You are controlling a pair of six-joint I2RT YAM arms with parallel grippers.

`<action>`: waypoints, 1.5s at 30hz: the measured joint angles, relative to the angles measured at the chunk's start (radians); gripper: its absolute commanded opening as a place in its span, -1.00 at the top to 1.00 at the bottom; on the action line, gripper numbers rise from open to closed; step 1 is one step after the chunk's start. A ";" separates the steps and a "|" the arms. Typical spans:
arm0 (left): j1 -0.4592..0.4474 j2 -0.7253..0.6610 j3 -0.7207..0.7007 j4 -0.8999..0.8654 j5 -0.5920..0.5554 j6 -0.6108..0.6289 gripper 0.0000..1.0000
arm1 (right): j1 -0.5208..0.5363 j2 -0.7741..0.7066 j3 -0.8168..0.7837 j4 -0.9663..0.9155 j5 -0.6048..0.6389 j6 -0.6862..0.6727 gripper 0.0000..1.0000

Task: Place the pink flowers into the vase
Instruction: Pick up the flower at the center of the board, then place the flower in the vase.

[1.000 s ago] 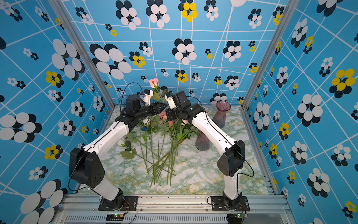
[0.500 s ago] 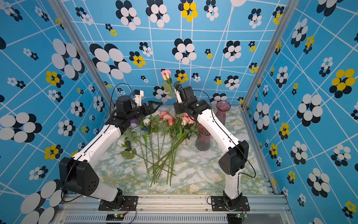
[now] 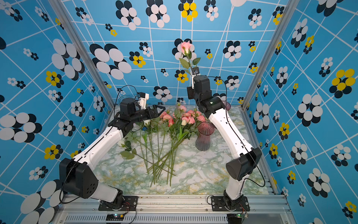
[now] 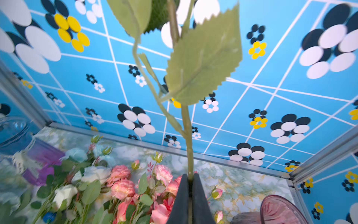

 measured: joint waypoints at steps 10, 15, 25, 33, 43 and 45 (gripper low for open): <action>-0.035 0.001 0.000 -0.037 -0.009 0.053 -0.99 | -0.067 -0.118 -0.133 0.236 0.208 -0.061 1.00; -0.042 0.002 0.000 -0.039 -0.012 0.061 -0.99 | -0.147 -0.145 -0.146 0.293 0.243 -0.064 1.00; -0.058 0.003 0.000 -0.040 -0.012 0.071 -0.99 | -0.224 -0.098 -0.024 0.245 0.272 -0.027 1.00; -0.061 0.013 0.000 -0.043 -0.012 0.079 -0.99 | -0.216 -0.114 -0.110 0.283 0.331 -0.023 1.00; -0.084 0.015 0.000 -0.043 -0.011 0.086 -0.99 | -0.168 -0.216 -0.391 0.568 0.400 -0.123 1.00; -0.085 0.015 0.000 -0.042 -0.010 0.088 -0.99 | -0.167 -0.230 -0.418 0.627 0.407 -0.135 1.00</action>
